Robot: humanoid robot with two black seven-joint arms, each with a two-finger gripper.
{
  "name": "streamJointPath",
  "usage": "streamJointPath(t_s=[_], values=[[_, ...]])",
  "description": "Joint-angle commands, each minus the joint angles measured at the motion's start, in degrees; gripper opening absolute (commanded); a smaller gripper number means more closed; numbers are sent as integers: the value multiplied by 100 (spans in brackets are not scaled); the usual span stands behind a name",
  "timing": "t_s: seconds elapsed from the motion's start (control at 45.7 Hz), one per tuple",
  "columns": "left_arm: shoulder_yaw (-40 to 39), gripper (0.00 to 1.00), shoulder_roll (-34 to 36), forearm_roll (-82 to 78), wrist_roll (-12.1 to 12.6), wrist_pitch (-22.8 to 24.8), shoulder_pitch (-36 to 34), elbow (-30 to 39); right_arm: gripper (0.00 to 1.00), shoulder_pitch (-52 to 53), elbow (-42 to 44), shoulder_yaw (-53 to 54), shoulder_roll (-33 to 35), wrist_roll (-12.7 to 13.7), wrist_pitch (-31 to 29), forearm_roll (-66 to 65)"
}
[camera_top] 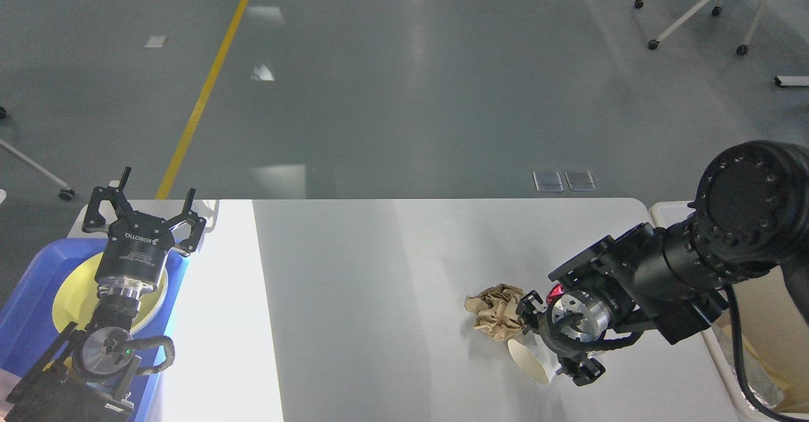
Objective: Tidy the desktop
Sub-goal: 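Close the right gripper on the white cone cup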
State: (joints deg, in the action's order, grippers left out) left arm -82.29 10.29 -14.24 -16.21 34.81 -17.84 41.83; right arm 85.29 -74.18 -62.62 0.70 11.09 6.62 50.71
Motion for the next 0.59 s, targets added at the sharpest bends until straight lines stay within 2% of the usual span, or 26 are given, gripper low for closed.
streamJointPath(t_s=[0.0,0.044,0.087,0.153,0.394,0.568], values=[[-6,97,0,0,-5,-1,0,0,85,-144,201,5,-61,-2,6,-26],[-6,97,0,0,4,-1,0,0,88,-197,263,5,-96,-2,-12,-35],[-6,97,0,0,4,8,0,0,97,-232,316,5,-114,-2,-12,-35],[-6,97,0,0,-5,-1,0,0,100,-268,360,5,-114,-2,-30,-61],[-6,97,0,0,-5,-1,0,0,100,-443,553,5,-122,-2,-30,-395],[2,97,0,0,4,-1,0,0,89,-514,641,40,-175,-2,-30,-395]])
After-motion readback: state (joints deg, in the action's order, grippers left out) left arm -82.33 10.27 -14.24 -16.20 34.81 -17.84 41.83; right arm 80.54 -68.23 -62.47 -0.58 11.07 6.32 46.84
